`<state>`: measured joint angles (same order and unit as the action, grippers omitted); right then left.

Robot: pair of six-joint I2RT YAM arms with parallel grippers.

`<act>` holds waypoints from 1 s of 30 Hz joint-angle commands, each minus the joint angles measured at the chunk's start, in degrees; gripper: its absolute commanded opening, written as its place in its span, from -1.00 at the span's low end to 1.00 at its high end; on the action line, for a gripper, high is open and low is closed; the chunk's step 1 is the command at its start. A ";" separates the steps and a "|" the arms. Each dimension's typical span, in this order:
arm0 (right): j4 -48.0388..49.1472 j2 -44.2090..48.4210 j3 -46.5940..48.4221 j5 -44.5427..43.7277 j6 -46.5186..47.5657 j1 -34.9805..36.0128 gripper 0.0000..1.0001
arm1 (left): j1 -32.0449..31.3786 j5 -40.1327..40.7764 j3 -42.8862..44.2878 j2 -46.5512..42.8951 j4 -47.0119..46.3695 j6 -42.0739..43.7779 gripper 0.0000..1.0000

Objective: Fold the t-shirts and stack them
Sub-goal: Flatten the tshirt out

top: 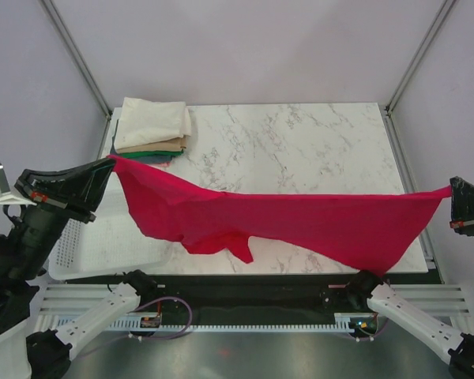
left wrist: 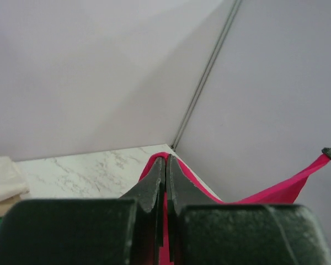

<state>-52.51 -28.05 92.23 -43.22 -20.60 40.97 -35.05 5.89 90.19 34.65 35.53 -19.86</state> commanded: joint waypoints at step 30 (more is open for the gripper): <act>14.18 -82.26 11.87 5.07 5.57 -31.92 0.80 | 17.65 -9.23 47.12 90.96 17.22 -1.15 0.45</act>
<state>-36.47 -118.30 101.86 -41.87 -11.35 7.62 -17.37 -1.26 137.49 138.19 53.54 -19.94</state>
